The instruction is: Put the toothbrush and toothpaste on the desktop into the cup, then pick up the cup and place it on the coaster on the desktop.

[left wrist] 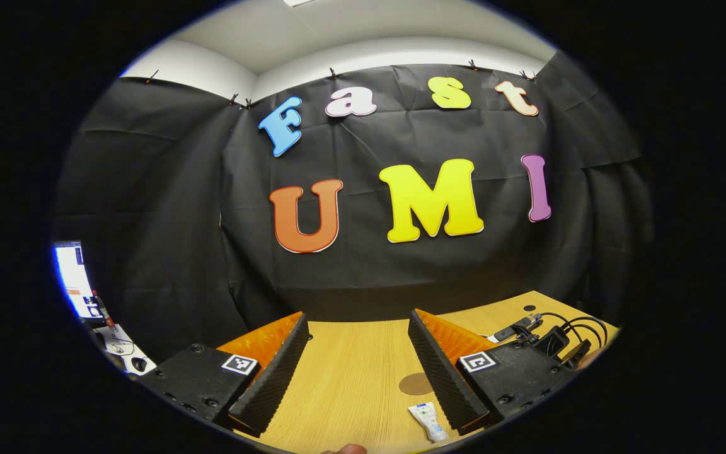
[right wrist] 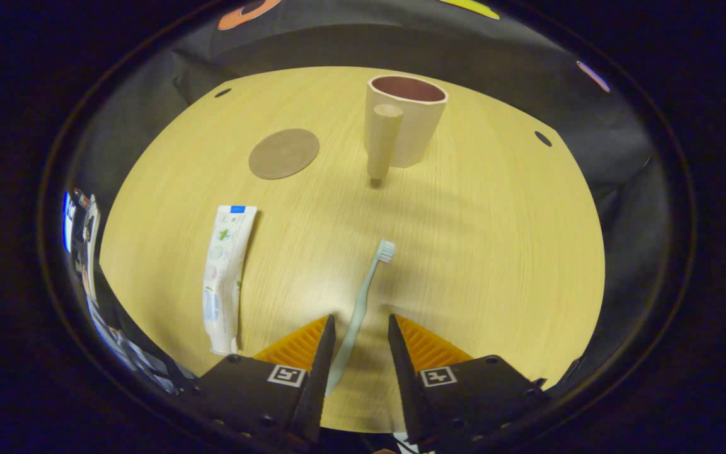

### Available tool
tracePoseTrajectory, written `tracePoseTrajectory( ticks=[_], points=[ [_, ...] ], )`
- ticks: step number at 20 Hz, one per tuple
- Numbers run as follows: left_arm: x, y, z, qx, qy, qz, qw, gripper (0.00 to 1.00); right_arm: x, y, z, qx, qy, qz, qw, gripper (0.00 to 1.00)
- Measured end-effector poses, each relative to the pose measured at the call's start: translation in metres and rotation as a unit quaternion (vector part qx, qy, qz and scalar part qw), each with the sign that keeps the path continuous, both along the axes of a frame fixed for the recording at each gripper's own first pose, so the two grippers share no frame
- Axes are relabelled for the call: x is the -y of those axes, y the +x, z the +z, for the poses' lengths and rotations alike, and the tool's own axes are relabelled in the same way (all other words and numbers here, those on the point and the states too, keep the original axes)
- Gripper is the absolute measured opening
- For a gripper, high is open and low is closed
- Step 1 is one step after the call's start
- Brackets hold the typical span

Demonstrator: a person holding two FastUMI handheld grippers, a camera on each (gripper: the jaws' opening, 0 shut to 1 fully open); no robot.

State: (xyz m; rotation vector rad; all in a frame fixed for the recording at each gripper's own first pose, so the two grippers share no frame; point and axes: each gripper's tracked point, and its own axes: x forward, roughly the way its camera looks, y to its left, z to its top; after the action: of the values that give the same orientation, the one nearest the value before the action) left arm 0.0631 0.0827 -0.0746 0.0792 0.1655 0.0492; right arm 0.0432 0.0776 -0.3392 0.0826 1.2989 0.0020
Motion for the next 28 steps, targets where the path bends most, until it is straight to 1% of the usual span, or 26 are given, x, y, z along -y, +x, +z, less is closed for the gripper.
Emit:
tracePoseTrajectory(
  ticks=[1, 2, 3, 4, 5, 6, 8, 10, 12, 13, 15, 19, 21, 23, 25, 28],
  points=[
    [0.000, 0.002, -0.004, -0.007, -0.002, -0.002, 1.000, 1.00, -0.004, -0.001, -0.002, -0.010, 0.009, -0.004, 1.000, 0.51],
    [-0.002, 0.003, -0.007, -0.010, -0.002, -0.002, 1.000, 1.00, -0.008, -0.001, -0.005, -0.017, 0.013, -0.006, 1.000, 0.46],
    [-0.004, 0.005, -0.010, -0.013, -0.002, -0.001, 1.000, 1.00, -0.006, -0.002, -0.010, -0.025, 0.010, -0.009, 1.000, 0.46],
    [-0.004, 0.006, -0.012, -0.019, -0.004, 0.000, 1.000, 1.00, -0.008, -0.004, -0.012, -0.038, 0.014, -0.012, 0.999, 0.38],
    [-0.004, 0.007, -0.015, -0.023, -0.007, -0.001, 1.000, 1.00, -0.009, -0.002, -0.012, -0.036, 0.019, -0.025, 0.999, 0.36],
    [-0.003, 0.008, -0.017, -0.026, -0.010, -0.002, 1.000, 1.00, -0.010, -0.001, -0.015, -0.039, 0.024, -0.032, 0.998, 0.24],
    [-0.002, 0.011, -0.024, -0.036, -0.012, -0.006, 0.999, 1.00, -0.013, 0.000, -0.013, -0.042, 0.031, -0.040, 0.998, 0.16],
    [-0.003, 0.014, -0.031, -0.047, -0.016, -0.009, 0.999, 1.00, -0.016, 0.001, -0.012, -0.041, 0.045, -0.047, 0.997, 0.10],
    [0.001, 0.014, -0.040, -0.059, -0.024, -0.015, 0.998, 1.00, -0.016, 0.000, -0.010, -0.044, 0.059, -0.055, 0.996, 0.06],
    [0.001, 0.014, -0.044, -0.067, -0.026, -0.017, 0.997, 1.00, -0.015, 0.001, -0.011, -0.042, 0.061, -0.058, 0.996, 0.06],
    [0.001, 0.016, -0.051, -0.084, -0.025, -0.017, 0.996, 1.00, -0.007, 0.000, -0.011, -0.037, 0.052, -0.054, 0.997, 0.02],
    [0.012, 0.018, -0.071, -0.121, -0.037, -0.036, 0.991, 1.00, 0.000, 0.004, 0.003, -0.009, 0.058, -0.066, 0.996, 0.02],
    [0.018, 0.019, -0.089, -0.156, -0.053, -0.044, 0.985, 1.00, 0.002, 0.004, 0.013, 0.004, 0.061, -0.068, 0.996, 0.02],
    [0.025, 0.016, -0.109, -0.199, -0.069, -0.049, 0.976, 1.00, 0.006, 0.005, 0.022, 0.020, 0.059, -0.070, 0.996, 0.02],
    [0.031, 0.009, -0.134, -0.243, -0.082, -0.052, 0.965, 1.00, 0.009, 0.004, 0.030, 0.032, 0.058, -0.073, 0.995, 0.02],
    [0.046, -0.002, -0.159, -0.301, -0.110, -0.064, 0.945, 1.00, 0.013, 0.002, 0.042, 0.051, 0.062, -0.074, 0.994, 0.02]
  ],
)
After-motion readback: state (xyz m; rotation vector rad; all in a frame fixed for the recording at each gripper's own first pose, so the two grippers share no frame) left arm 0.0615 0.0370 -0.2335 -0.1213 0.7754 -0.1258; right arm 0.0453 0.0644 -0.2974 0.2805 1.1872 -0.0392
